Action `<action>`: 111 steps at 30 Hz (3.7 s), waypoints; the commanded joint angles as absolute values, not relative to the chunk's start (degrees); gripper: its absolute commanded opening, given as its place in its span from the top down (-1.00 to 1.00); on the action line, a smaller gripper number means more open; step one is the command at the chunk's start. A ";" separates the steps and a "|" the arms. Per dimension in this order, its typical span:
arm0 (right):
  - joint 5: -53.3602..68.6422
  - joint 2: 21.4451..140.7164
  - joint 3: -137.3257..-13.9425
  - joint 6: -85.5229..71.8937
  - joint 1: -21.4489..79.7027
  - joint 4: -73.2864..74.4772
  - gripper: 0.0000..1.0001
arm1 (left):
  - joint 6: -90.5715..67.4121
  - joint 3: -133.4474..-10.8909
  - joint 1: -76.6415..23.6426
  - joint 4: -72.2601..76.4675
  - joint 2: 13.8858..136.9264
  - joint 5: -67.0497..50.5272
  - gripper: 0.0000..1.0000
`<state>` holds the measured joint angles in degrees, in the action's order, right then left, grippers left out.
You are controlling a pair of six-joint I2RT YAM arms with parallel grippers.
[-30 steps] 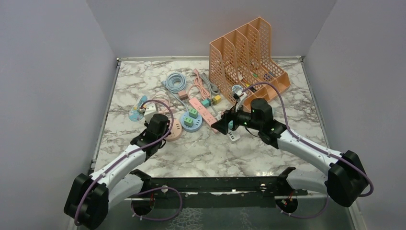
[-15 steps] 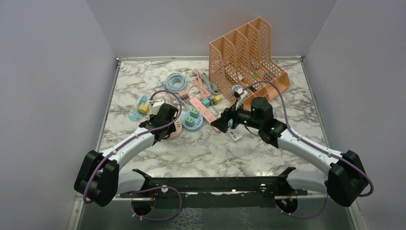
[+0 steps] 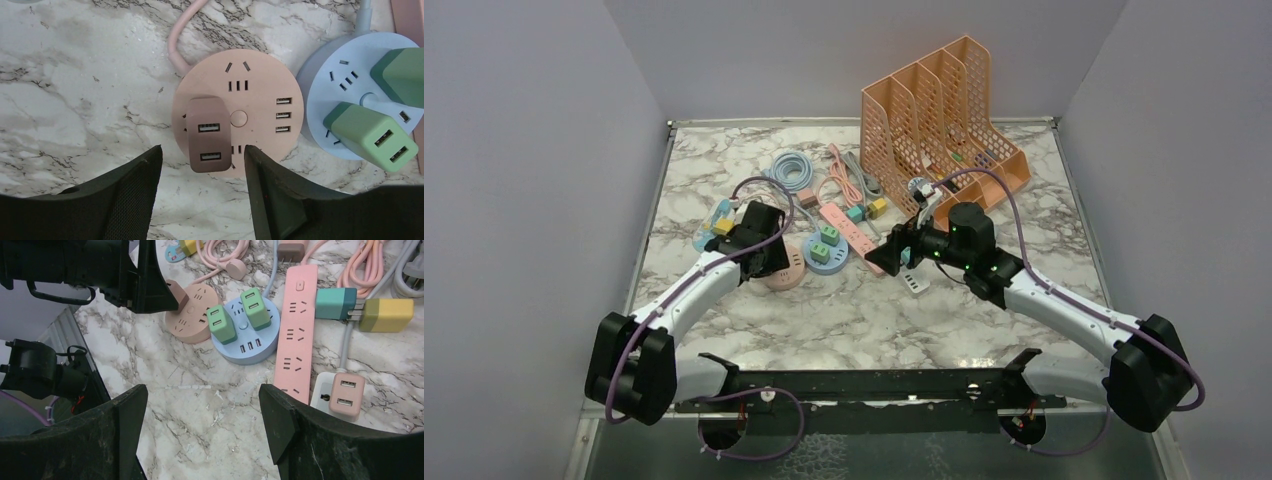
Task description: Insert the plug
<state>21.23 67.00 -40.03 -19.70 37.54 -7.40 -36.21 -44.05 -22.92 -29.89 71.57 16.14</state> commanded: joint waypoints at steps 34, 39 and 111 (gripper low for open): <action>17.58 65.60 -38.70 -19.19 37.70 -8.80 -0.64 | -34.70 -47.27 -18.19 -33.93 99.14 11.91 1.00; 17.17 65.74 -39.14 -19.09 37.70 -8.35 -0.64 | -34.00 -48.24 -18.45 -33.77 102.33 12.52 1.00; 15.43 72.50 -44.76 -23.85 37.70 -9.71 -0.61 | -17.76 -71.35 5.76 -29.48 107.16 7.51 -0.20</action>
<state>15.73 74.39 -43.79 -23.94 37.54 -9.06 -18.59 -72.12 5.30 -30.89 107.18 8.10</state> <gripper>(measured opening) 0.807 0.652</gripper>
